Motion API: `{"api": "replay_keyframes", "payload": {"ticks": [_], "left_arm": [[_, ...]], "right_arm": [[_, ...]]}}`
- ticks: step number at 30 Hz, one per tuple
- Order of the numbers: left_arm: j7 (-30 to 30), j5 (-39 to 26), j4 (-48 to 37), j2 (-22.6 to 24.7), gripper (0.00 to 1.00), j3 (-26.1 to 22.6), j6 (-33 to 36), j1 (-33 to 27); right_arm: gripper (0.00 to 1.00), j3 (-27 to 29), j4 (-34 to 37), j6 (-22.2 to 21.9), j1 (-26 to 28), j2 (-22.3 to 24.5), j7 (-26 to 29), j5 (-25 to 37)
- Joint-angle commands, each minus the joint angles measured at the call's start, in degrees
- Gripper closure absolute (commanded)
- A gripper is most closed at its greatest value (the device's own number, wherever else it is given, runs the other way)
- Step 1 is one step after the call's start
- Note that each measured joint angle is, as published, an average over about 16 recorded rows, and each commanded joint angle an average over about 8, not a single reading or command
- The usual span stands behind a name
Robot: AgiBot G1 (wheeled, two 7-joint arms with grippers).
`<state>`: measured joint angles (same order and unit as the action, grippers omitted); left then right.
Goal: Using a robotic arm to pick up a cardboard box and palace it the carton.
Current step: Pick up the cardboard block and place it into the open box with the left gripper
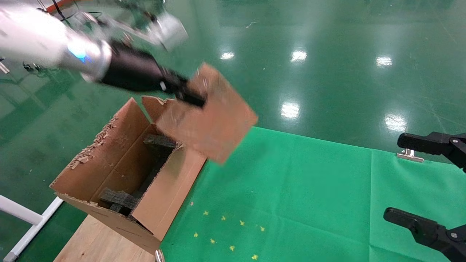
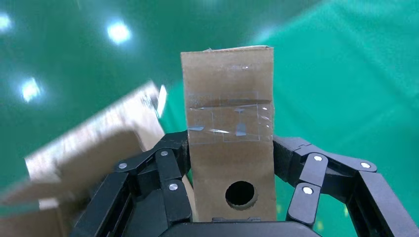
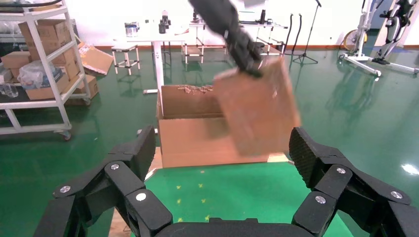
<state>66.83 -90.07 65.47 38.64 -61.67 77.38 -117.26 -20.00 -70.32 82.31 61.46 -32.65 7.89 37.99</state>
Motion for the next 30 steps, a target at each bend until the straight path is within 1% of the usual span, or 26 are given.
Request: {"api": "replay_keyframes", "payload": {"ticks": [1, 4, 9, 16, 23, 30], "left_arm": [[-3.6, 2.3, -2.9, -0.9, 1.0, 1.8, -0.6, -1.4], [-10.2, 3.1, -8.8, -1.6, 1.0, 3.1, 0.0, -3.8], [-19.9, 2.4, -17.9, -3.1, 1.0, 4.0, 1.5, -7.2], [-30.4, -1.0, -28.9, -4.6, 1.0, 3.1, 1.8, -8.9], [-37.3, -6.6, -38.3, -4.2, 1.0, 0.2, 0.0, -8.4], [-40.4, -10.6, -47.7, -1.3, 1.0, -2.4, -1.1, -6.6]], "right_arm": [[0.0, 0.0, 0.0, 0.0, 0.0, 0.0, 0.0, 0.0], [0.0, 0.0, 0.0, 0.0, 0.0, 0.0, 0.0, 0.0], [0.0, 0.0, 0.0, 0.0, 0.0, 0.0, 0.0, 0.0], [0.0, 0.0, 0.0, 0.0, 0.0, 0.0, 0.0, 0.0], [0.0, 0.0, 0.0, 0.0, 0.0, 0.0, 0.0, 0.0], [0.0, 0.0, 0.0, 0.0, 0.0, 0.0, 0.0, 0.0]]}}
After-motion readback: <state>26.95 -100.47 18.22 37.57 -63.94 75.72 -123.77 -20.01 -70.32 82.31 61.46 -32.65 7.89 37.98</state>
